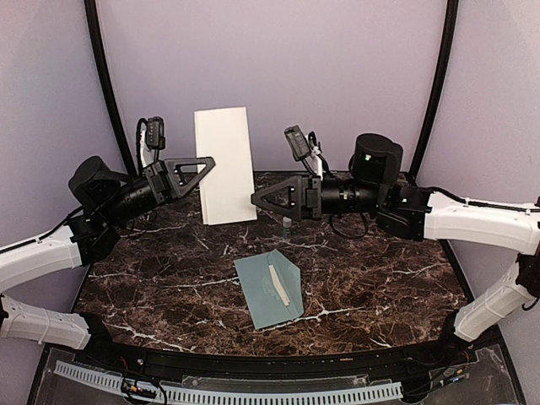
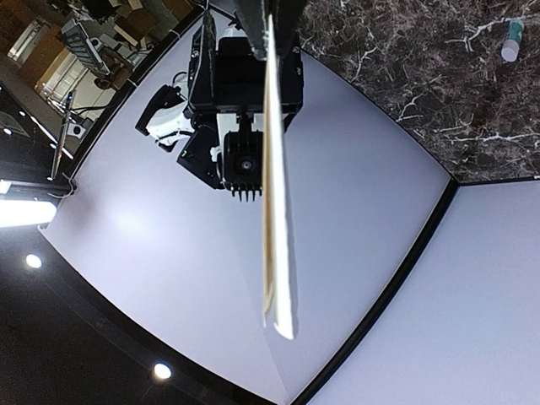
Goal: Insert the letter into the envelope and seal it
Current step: Fold the letter.
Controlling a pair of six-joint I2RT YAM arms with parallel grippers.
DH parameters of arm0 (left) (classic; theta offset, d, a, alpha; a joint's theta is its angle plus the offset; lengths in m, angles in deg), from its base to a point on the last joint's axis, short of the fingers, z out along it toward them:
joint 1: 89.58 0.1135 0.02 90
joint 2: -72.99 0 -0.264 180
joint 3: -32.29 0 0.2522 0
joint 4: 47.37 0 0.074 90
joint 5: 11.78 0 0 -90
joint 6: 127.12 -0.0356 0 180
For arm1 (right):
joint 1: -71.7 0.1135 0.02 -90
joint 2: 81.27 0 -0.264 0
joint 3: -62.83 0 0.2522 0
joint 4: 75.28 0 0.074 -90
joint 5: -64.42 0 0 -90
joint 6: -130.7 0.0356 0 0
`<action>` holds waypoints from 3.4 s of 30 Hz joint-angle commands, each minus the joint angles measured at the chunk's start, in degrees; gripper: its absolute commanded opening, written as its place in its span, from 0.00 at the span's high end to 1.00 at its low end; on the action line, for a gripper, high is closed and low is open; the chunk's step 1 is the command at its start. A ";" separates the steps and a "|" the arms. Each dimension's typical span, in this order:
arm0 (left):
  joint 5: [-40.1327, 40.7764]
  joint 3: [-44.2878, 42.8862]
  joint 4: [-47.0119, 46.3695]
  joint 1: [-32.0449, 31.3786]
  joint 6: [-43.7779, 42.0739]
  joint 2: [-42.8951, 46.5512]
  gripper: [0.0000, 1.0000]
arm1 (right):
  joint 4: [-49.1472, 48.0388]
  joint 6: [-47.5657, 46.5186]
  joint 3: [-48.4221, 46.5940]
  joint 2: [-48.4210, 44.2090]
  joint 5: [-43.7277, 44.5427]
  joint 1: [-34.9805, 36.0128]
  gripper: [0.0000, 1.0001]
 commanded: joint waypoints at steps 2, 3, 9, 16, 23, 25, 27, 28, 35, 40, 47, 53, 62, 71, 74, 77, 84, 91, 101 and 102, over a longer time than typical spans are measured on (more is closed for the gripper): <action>2.32 0.78 -5.39 -0.29 0.58 0.46 1.00 | -2.50 1.05 1.31 -0.52 -0.40 1.18 0.59; 2.35 0.77 -5.70 -0.29 0.75 0.41 1.00 | -3.04 1.35 1.57 -0.56 -0.42 1.21 0.63; 2.00 0.77 -6.49 -0.29 1.16 0.14 1.00 | -2.79 1.40 0.99 0.41 -0.53 1.26 0.79; 1.58 0.59 -6.70 -0.28 1.29 -0.08 1.00 | -3.37 1.59 0.47 1.48 -0.72 1.36 0.88; 1.61 0.66 -6.59 -0.29 1.34 0.11 1.00 | -3.59 1.44 0.70 1.19 -0.12 1.35 1.00; 1.86 0.74 -6.45 -0.29 1.17 0.31 1.00 | -3.62 1.40 1.13 0.87 0.13 1.36 1.00; 2.00 0.85 -6.32 -0.29 1.04 0.49 1.00 | -3.45 1.37 1.29 0.82 0.01 1.36 1.00; 2.05 0.85 -6.31 -0.29 1.04 0.51 1.00 | -3.37 1.47 1.33 0.96 -0.10 1.36 0.96; 1.00 0.68 -6.97 -0.29 1.27 0.42 1.00 | -3.68 1.69 1.31 1.20 0.22 1.36 0.79; 0.54 1.27 -6.87 -0.29 1.45 0.76 1.00 | -2.65 0.57 -0.88 1.63 1.35 1.34 1.00; -3.87 1.50 -6.00 -0.29 1.24 0.38 1.00 | -0.46 -1.20 -4.50 3.32 2.01 1.11 0.76; -7.71 1.63 -4.56 -0.29 1.44 0.52 1.00 | 0.63 -2.48 -7.16 3.82 2.55 0.21 0.97; -13.79 2.02 -1.21 -0.29 1.47 0.23 1.00 | 1.39 -3.51 -9.69 3.91 2.96 -1.69 1.00; -18.60 2.18 0.10 -0.29 1.71 -0.58 1.00 | 1.08 -2.69 -10.44 3.25 3.08 -3.99 1.00; -19.07 2.01 2.12 -0.29 0.86 -0.71 1.00 | 0.43 -2.68 -10.44 2.67 3.25 -4.49 1.00; -19.62 1.92 3.44 -0.29 0.36 -0.70 1.00 | 0.59 -2.54 -10.83 2.59 2.89 -5.06 0.92; -19.54 2.06 5.13 -0.29 -0.48 -0.53 1.00 | -0.10 -2.54 -10.09 1.41 3.45 -5.77 1.00; -19.05 1.34 9.42 -0.29 -3.30 -0.56 1.00 | 3.25 -4.36 -10.46 0.15 4.03 -6.81 0.71; -6.97 1.06 14.47 -0.36 -6.89 3.10 1.00 | 12.89 -9.13 -7.65 -5.37 7.92 -8.50 0.18; -3.88 2.11 11.68 -0.48 -5.43 3.72 1.00 | 12.40 -8.45 -6.33 -5.72 7.59 -8.42 0.17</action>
